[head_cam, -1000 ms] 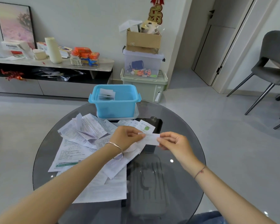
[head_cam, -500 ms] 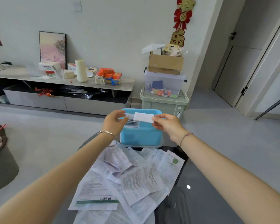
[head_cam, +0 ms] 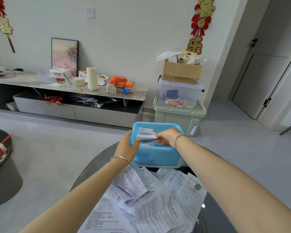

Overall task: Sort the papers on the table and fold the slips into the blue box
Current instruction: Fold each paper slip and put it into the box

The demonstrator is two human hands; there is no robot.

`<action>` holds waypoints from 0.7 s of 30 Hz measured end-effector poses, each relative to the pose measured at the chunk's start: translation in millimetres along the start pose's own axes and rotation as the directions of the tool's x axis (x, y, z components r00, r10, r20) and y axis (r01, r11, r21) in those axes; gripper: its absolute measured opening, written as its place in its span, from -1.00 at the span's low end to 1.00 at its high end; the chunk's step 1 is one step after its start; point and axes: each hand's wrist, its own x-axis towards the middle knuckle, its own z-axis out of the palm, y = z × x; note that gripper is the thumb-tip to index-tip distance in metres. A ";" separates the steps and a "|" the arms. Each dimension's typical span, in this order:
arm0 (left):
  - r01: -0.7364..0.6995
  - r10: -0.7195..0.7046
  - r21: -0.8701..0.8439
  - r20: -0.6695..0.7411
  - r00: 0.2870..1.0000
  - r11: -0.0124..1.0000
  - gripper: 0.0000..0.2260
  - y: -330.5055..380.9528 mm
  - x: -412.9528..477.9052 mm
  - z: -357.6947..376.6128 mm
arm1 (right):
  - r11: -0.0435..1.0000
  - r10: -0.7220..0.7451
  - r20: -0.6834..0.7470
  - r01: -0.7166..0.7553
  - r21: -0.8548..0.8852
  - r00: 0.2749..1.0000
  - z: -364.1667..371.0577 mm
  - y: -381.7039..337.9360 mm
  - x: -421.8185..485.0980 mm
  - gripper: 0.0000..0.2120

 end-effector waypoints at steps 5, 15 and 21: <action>-0.033 0.032 -0.018 -0.014 0.999 0.999 -0.51 2.6 -4.2 -3.7 | 0.924 -0.179 -0.006 0.166 -0.344 0.984 -6.2 -4.1 -6.5 -0.73; -0.411 0.421 0.113 -0.085 0.903 0.904 -0.51 31.8 -41.3 13.1 | 0.648 -0.753 -0.158 0.678 -0.346 0.639 -63.7 34.2 -92.2 -0.87; -0.428 0.412 0.129 0.132 0.902 0.895 -0.57 36.8 -82.0 51.7 | 0.902 -0.399 -0.238 0.332 -0.276 0.886 -97.1 124.4 -100.7 -0.77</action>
